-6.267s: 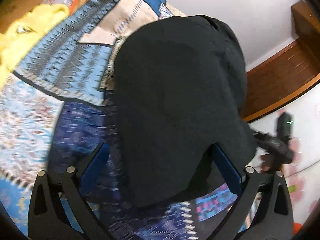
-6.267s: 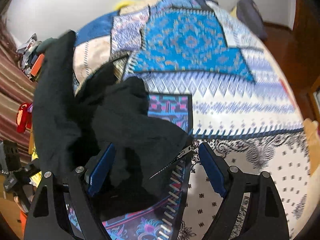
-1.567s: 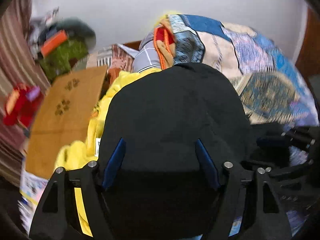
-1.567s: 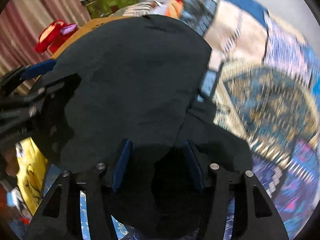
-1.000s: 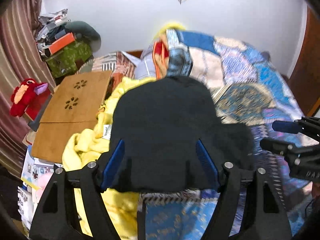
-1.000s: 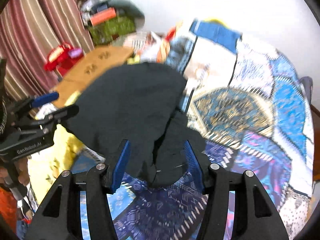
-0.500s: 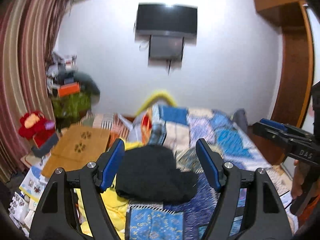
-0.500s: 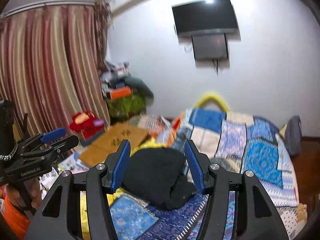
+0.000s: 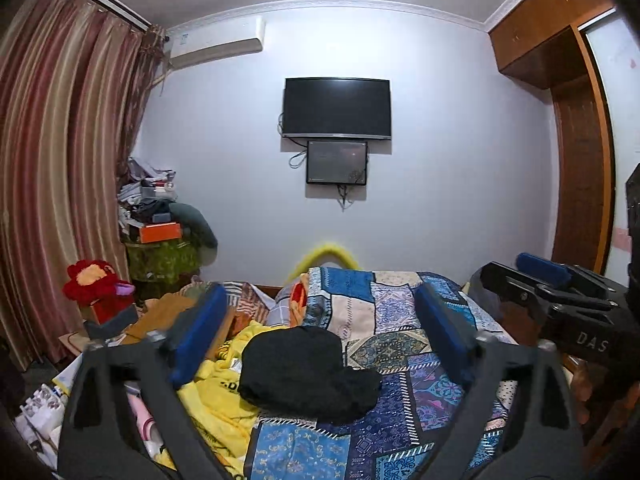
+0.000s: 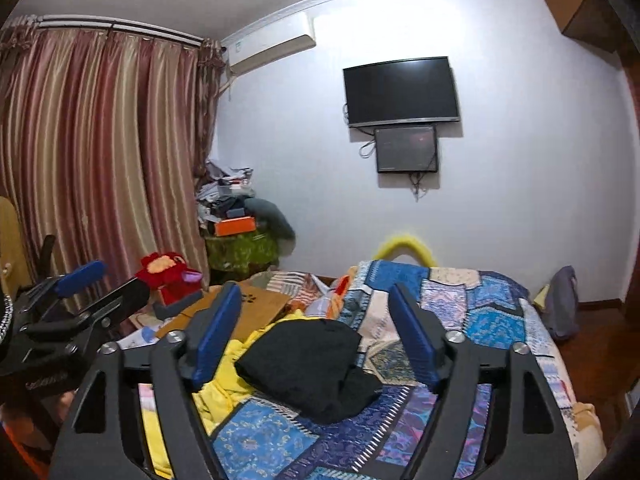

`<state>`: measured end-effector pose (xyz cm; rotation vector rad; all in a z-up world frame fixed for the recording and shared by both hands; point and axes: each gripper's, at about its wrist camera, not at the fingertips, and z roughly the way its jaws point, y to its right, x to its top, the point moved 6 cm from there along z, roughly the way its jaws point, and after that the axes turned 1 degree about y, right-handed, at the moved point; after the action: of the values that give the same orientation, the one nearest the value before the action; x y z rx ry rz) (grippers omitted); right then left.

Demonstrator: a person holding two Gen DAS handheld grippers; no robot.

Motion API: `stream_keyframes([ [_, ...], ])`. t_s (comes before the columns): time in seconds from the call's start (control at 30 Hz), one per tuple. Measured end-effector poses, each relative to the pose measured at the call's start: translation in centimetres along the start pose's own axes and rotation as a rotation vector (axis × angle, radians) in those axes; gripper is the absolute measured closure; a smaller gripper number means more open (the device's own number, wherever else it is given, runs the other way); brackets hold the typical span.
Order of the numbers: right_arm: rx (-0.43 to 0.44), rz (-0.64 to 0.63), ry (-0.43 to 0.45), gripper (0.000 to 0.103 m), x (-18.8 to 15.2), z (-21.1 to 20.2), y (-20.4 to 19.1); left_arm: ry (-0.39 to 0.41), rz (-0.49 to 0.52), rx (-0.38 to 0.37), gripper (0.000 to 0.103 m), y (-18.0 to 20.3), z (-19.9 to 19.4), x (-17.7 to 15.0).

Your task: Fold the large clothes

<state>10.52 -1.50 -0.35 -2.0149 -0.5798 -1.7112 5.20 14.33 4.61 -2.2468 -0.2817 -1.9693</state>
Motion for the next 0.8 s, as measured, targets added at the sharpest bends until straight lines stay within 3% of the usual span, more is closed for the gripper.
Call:
stream_keyframes([
  [0.1,-0.034,-0.007,0.001,0.017,-0.1,-0.2,0.2,-0.021,-0.005,0.009,0.001,0.1,-0.1,-0.6],
  [0.4,-0.028,0.004,-0.071,0.017,-1.1,0.5,0.5,-0.074,-0.039,0.018,0.001,0.0,0.2,-2.2],
  [0.8,-0.032,0.012,-0.088,0.017,-1.8,0.0,0.9,-0.088,-0.044,0.032,0.001,0.0,0.5,-2.8],
])
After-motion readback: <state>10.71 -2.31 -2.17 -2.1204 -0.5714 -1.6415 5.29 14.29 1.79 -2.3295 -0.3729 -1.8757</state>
